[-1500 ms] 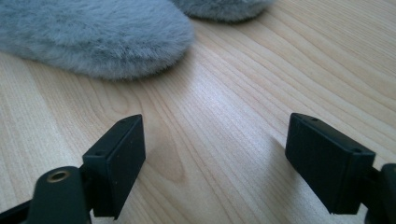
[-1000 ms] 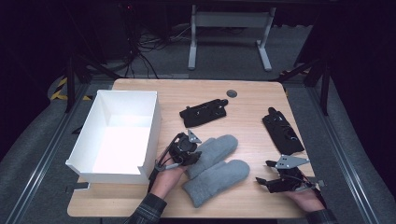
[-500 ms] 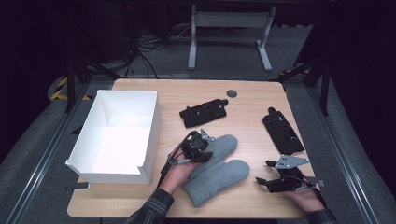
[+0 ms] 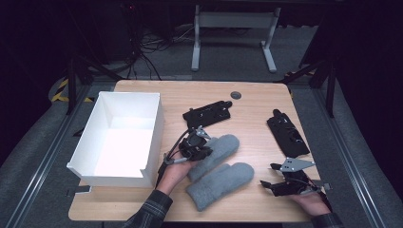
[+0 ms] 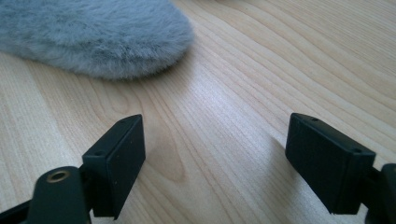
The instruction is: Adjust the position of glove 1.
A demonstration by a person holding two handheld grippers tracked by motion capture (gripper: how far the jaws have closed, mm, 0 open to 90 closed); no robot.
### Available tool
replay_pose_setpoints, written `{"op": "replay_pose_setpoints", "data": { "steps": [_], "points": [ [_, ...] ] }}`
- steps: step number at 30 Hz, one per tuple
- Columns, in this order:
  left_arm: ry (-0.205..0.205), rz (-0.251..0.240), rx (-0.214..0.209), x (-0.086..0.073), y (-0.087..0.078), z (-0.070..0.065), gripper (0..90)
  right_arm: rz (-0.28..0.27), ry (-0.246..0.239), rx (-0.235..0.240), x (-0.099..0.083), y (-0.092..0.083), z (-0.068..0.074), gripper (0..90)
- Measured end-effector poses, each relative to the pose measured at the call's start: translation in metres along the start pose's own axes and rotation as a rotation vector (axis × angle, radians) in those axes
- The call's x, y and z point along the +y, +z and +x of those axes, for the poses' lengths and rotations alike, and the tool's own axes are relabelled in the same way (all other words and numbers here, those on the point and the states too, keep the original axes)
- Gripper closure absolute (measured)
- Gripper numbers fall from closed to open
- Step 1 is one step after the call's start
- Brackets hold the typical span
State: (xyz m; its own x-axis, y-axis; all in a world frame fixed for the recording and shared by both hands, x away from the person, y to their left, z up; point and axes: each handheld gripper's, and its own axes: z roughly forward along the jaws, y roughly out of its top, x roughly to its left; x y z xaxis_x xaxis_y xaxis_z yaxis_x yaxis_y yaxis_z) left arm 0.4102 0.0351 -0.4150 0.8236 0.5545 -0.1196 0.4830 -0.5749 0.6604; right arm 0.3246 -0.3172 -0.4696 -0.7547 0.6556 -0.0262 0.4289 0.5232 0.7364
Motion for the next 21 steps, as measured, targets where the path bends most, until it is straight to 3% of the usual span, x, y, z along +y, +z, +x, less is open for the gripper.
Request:
{"op": "replay_pose_setpoints", "data": {
  "steps": [6,11,21],
  "points": [
    [-0.025,-0.064,-0.034,0.003,-0.026,0.000,86.1,0.001,0.002,-0.002,0.000,0.000,0.000,20.5],
    [-0.023,-0.088,-0.075,0.005,-0.043,-0.008,86.0,0.001,0.002,-0.002,0.000,0.000,0.000,20.5],
    [-0.014,-0.062,-0.140,0.001,-0.059,-0.033,86.0,0.001,0.002,-0.002,0.000,0.000,0.000,20.5]
  ]
}}
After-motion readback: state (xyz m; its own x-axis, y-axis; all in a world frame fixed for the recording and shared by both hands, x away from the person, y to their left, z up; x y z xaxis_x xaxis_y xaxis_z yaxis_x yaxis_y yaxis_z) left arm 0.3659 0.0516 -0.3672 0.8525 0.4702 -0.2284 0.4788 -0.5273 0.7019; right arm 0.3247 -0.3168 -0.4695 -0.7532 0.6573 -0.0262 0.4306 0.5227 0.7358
